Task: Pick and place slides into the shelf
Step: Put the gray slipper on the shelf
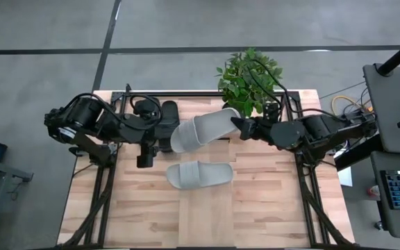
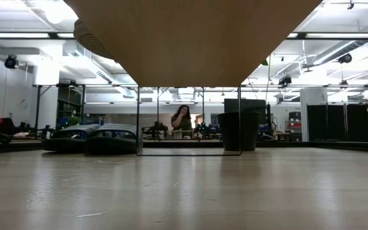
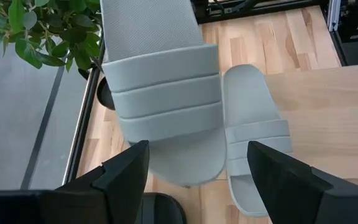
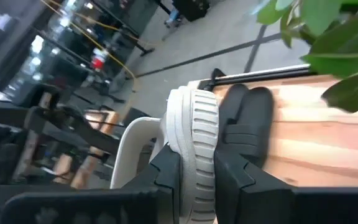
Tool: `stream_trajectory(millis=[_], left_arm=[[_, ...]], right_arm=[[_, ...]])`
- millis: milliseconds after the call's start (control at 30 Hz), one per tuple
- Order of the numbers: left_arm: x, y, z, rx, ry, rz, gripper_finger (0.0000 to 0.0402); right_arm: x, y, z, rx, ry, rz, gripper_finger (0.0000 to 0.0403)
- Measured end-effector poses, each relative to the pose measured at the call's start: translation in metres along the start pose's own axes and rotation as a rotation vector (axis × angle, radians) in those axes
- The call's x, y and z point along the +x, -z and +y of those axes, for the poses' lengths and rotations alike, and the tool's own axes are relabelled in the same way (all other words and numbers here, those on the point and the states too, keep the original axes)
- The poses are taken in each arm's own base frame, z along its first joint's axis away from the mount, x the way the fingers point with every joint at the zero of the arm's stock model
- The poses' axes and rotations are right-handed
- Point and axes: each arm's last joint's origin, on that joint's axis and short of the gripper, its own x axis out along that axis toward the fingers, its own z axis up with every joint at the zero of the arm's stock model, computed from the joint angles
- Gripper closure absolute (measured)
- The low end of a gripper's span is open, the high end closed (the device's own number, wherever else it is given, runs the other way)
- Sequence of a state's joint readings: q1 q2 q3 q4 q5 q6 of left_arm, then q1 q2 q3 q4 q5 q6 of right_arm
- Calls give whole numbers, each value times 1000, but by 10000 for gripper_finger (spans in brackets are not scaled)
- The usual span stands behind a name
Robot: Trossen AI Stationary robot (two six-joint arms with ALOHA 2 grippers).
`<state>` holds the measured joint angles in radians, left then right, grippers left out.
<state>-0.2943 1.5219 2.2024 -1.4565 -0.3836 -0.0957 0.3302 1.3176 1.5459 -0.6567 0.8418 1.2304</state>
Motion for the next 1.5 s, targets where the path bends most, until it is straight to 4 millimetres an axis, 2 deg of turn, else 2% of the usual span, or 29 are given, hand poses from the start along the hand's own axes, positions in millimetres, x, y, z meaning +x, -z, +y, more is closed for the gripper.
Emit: stream_trajectory(millis=[333, 600, 967, 1200, 1500], left_arm=[[0, 0, 0, 8, -6, -1, 146], [0, 0, 0, 8, -11, -1, 146], [0, 0, 1, -3, -18, -2, 146], [1, -1, 0, -3, -19, -1, 146], [3, -1, -1, -3, -18, 0, 146]], right_arm=[[11, 28, -24, 177, -195, -48, 356], [19, 51, -50, 233, -223, -37, 356], [28, 71, -77, 335, -301, -77, 356], [31, 81, -93, 335, -297, -75, 356], [31, 86, -99, 343, -276, -80, 356]])
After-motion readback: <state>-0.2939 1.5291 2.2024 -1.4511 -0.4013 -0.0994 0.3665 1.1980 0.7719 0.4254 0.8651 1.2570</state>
